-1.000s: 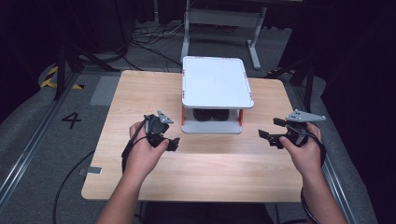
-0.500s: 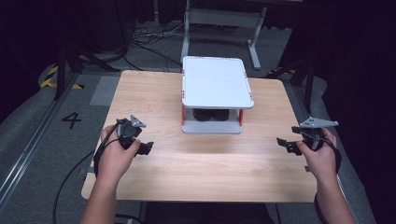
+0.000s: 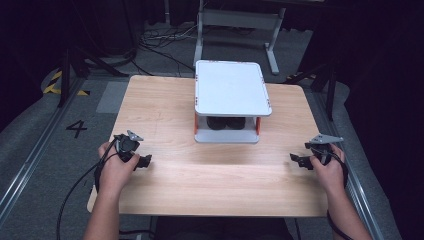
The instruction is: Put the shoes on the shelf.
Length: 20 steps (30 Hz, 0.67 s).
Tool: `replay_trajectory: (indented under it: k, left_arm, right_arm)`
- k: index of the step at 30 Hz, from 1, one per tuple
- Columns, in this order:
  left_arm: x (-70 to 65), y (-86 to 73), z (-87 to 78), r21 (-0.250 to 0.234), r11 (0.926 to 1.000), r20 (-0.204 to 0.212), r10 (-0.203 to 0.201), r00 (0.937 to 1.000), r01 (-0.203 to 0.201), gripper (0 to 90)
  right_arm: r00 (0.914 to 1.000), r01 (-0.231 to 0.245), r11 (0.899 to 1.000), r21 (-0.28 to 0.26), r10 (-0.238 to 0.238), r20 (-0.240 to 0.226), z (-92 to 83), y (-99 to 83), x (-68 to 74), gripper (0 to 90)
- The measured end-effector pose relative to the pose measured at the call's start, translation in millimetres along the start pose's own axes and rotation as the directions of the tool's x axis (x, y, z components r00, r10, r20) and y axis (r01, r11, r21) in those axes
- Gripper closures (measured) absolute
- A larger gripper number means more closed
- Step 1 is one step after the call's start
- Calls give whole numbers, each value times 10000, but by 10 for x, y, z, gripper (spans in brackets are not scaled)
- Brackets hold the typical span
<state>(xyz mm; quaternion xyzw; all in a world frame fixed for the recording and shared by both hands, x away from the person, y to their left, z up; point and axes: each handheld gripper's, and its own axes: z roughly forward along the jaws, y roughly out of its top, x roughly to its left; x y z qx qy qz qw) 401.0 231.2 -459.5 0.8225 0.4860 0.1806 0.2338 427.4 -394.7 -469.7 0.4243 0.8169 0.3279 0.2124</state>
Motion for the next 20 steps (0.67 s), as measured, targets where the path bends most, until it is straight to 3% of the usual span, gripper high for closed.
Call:
replay_trajectory:
  k: [3, 4, 5, 7, 9, 10, 13, 20]
  left_arm:
    - [30, -19, 67, -242, 9996, 71, -150, 9999, 152, 166]
    - [28, -23, 119, -520, 9983, -228, -266, 9994, 254, 166]
    - [24, -22, 146, -786, 9966, -227, -273, 9994, 255, 153]
    - [40, -31, 186, -1106, 9930, 27, -410, 9992, 411, 158]
    - [65, -57, 225, -1378, 9872, 403, -755, 9963, 804, 154]
    - [71, -63, 236, -1476, 9855, 387, -783, 9962, 832, 138]
    - [69, -61, 239, -1433, 9856, 391, -853, 9956, 901, 123]
    - [69, -58, 241, -1384, 9858, 303, -921, 9953, 955, 102]
  right_arm:
    - [10000, -41, 9999, -96, 40, -76, 27, -32, -27, 155]
    - [9998, -182, 9998, -105, 181, -62, 32, -41, -31, 155]
    - [9990, -414, 9991, -33, 415, 136, 51, -57, -39, 154]
    - [9985, -441, 9990, 101, 437, 344, 97, -79, -43, 145]
    - [9971, -721, 9973, -108, 724, 237, 120, -98, -47, 152]
    - [9968, -770, 9969, -145, 773, 203, 125, -104, -53, 150]
    - [9929, -1189, 9926, -233, 1191, 71, 131, -129, -78, 149]
    - [9934, -1140, 9933, -212, 1142, 77, 136, -127, -75, 138]
